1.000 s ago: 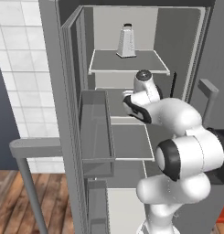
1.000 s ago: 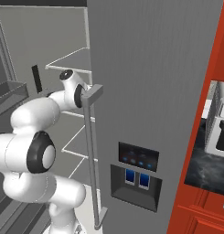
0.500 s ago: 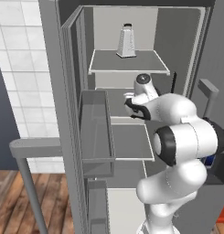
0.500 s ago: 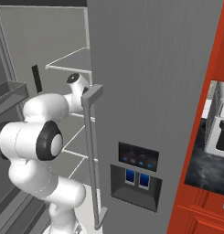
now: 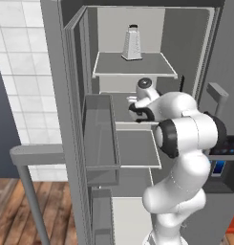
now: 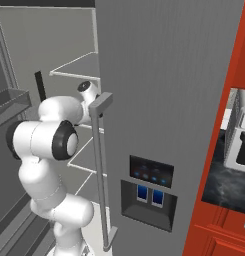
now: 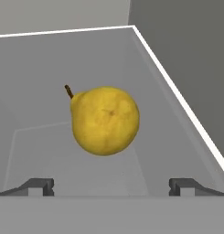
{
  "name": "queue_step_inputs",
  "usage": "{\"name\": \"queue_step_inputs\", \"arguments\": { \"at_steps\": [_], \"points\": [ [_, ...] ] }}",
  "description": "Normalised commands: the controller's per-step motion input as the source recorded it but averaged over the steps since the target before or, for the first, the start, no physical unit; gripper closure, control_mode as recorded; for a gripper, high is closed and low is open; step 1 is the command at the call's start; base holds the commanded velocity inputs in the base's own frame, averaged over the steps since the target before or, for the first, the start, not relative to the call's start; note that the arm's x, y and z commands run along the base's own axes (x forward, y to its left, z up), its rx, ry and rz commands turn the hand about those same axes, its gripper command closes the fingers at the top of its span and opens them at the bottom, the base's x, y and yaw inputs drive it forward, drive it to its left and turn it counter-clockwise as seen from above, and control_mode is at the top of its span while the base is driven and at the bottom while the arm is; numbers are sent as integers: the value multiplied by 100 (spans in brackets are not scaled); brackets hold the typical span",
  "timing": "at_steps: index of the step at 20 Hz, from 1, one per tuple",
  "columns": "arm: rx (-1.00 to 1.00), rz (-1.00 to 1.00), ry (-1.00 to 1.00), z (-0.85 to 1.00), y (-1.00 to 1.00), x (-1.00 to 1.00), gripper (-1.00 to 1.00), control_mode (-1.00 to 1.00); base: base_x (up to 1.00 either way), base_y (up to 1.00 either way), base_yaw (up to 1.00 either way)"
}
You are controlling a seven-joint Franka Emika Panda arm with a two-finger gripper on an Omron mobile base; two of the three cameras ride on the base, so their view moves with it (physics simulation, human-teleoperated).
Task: Pick the pear and banana from the fridge and place them on the plate next to the blender to make a fruit smoothie.
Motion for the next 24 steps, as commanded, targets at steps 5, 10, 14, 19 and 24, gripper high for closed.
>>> {"name": "queue_step_inputs", "arguments": {
  "at_steps": [5,10,14,19,24],
  "points": [
    [0,-3,0,-8,0,41,-100,-100,0,0,0],
    [0,0,0,-17,-15,33,-100,-100,0,0,0],
    [0,0,0,-16,-16,26,-100,-100,0,0,0],
    [0,-1,0,-12,-10,24,-100,-100,0,0,0],
    [0,0,1,-35,-1,0,100,-100,0,0,0]
  ]
}}
